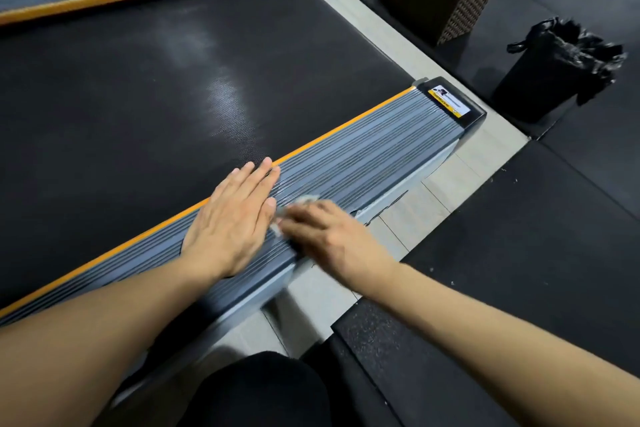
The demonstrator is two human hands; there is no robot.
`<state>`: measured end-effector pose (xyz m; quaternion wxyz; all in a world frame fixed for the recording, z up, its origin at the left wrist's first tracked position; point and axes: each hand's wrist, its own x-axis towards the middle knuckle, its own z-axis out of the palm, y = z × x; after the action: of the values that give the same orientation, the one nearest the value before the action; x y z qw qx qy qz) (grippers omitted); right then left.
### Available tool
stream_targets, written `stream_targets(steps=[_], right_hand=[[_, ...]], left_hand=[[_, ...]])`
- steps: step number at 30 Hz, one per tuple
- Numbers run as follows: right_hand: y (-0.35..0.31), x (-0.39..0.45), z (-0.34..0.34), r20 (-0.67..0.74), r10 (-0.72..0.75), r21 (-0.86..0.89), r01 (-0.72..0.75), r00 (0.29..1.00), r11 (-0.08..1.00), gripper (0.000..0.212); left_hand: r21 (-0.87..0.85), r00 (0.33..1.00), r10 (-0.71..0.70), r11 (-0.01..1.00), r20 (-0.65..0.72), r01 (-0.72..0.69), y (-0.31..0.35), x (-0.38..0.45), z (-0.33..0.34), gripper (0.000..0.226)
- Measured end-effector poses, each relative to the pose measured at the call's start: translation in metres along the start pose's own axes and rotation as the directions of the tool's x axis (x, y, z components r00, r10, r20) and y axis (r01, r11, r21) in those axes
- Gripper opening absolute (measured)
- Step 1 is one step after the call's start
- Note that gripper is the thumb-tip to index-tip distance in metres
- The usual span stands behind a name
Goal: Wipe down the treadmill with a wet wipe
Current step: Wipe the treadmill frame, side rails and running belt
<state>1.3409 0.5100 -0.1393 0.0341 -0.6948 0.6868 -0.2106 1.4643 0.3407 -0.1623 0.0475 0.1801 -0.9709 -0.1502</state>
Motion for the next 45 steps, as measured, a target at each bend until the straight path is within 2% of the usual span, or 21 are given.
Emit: stream_targets(steps=[2, 4, 5, 6, 8, 11, 13, 15, 17, 20, 24, 26, 28, 30, 33, 34, 35, 38, 41, 43, 45], right_hand=[[0.045, -0.013, -0.024, -0.095, 0.198, -0.030, -0.202, 0.976, 0.979, 0.038], [0.089, -0.031, -0.047, -0.239, 0.468, -0.104, -0.501, 0.851, 0.859, 0.035], [0.098, -0.038, -0.055, -0.286, 0.557, -0.104, -0.603, 0.780, 0.791, 0.034], [0.100, -0.040, -0.054, -0.304, 0.574, -0.115, -0.627, 0.760, 0.770, 0.034], [0.080, -0.033, -0.040, -0.275, 0.474, -0.094, -0.514, 0.837, 0.853, 0.037], [0.001, -0.015, 0.005, -0.149, 0.102, -0.030, -0.108, 0.984, 0.994, 0.032], [-0.043, -0.007, 0.026, -0.045, -0.077, 0.017, 0.078, 0.996, 0.997, 0.031], [-0.043, -0.002, 0.027, -0.009, -0.128, 0.036, 0.128, 0.992, 0.991, 0.031], [-0.012, -0.008, 0.016, -0.023, -0.088, 0.022, 0.089, 0.996, 0.996, 0.032], [0.058, -0.029, -0.009, -0.192, 0.173, -0.035, -0.183, 0.966, 0.982, 0.032], [0.153, -0.043, -0.052, -0.373, 0.557, -0.049, -0.615, 0.742, 0.787, 0.030], [0.185, -0.038, -0.068, -0.417, 0.656, -0.011, -0.725, 0.630, 0.689, 0.030], [0.195, -0.028, -0.068, -0.422, 0.682, -0.025, -0.760, 0.597, 0.650, 0.032], [0.182, -0.017, -0.058, -0.408, 0.618, -0.024, -0.684, 0.672, 0.729, 0.030], [0.175, -0.017, -0.047, -0.260, 0.417, -0.041, -0.441, 0.871, 0.897, 0.031], [0.187, -0.016, -0.054, -0.247, 0.400, -0.061, -0.426, 0.883, 0.903, 0.032], [0.206, -0.015, -0.064, -0.258, 0.439, -0.072, -0.470, 0.861, 0.880, 0.034], [0.283, -0.017, -0.095, -0.292, 0.640, -0.063, -0.682, 0.711, 0.729, 0.035], [0.342, -0.018, -0.114, -0.269, 0.757, -0.018, -0.789, 0.596, 0.615, 0.034], [0.345, -0.001, -0.112, -0.240, 0.744, 0.020, -0.763, 0.624, 0.646, 0.031], [0.332, 0.016, -0.105, -0.168, 0.627, 0.051, -0.628, 0.761, 0.776, 0.036]], left_hand=[[-0.002, 1.000, -0.003, 1.000, 0.000, 0.003, 0.001, 0.000, -0.001, 0.062], [-0.002, 1.000, -0.002, 1.000, 0.008, 0.002, 0.002, 0.001, -0.002, 0.063], [-0.004, 1.000, -0.003, 1.000, 0.012, 0.003, 0.001, 0.000, -0.002, 0.063], [-0.009, 1.000, -0.006, 1.000, 0.013, 0.006, 0.001, 0.000, -0.002, 0.063], [-0.026, 1.000, -0.001, 1.000, 0.010, 0.001, -0.001, 0.000, -0.001, 0.064], [-0.068, 1.000, 0.013, 0.998, -0.007, -0.013, -0.004, 0.000, 0.000, 0.067], [-0.129, 0.999, 0.025, 0.991, -0.021, -0.028, -0.006, 0.003, 0.000, 0.069], [-0.259, 0.999, -0.026, 0.966, -0.019, 0.020, -0.005, 0.005, -0.003, 0.074], [-0.355, 0.996, -0.094, 0.931, -0.012, 0.083, -0.001, 0.010, -0.006, 0.079], [-0.185, 0.999, -0.020, 0.983, -0.044, 0.011, 0.018, 0.019, 0.000, 0.075], [-0.041, 0.982, 0.174, 0.984, 0.069, -0.171, 0.071, 0.052, 0.018, 0.073], [-0.011, 0.982, 0.168, 0.986, 0.084, -0.168, 0.096, 0.078, 0.026, 0.070], [0.011, 0.984, 0.146, 0.989, 0.104, -0.148, 0.110, 0.104, 0.032, 0.064], [0.025, 0.987, 0.123, 0.992, 0.101, -0.126, 0.113, 0.122, 0.038, 0.063], [0.060, 0.990, 0.122, 0.990, 0.071, -0.126, 0.113, 0.129, 0.044, 0.070], [0.058, 0.989, 0.131, 0.989, 0.074, -0.135, 0.112, 0.129, 0.045, 0.072], [0.050, 0.988, 0.136, 0.989, 0.075, -0.140, 0.113, 0.128, 0.046, 0.072], [0.048, 0.990, 0.138, 0.989, 0.040, -0.140, 0.112, 0.128, 0.047, 0.067], [0.052, 0.989, 0.142, 0.988, 0.036, -0.144, 0.114, 0.130, 0.047, 0.064], [0.053, 0.989, 0.144, 0.988, 0.032, -0.145, 0.114, 0.130, 0.047, 0.062], [0.088, 0.988, 0.150, 0.984, 0.047, -0.153, 0.113, 0.129, 0.046, 0.062]])
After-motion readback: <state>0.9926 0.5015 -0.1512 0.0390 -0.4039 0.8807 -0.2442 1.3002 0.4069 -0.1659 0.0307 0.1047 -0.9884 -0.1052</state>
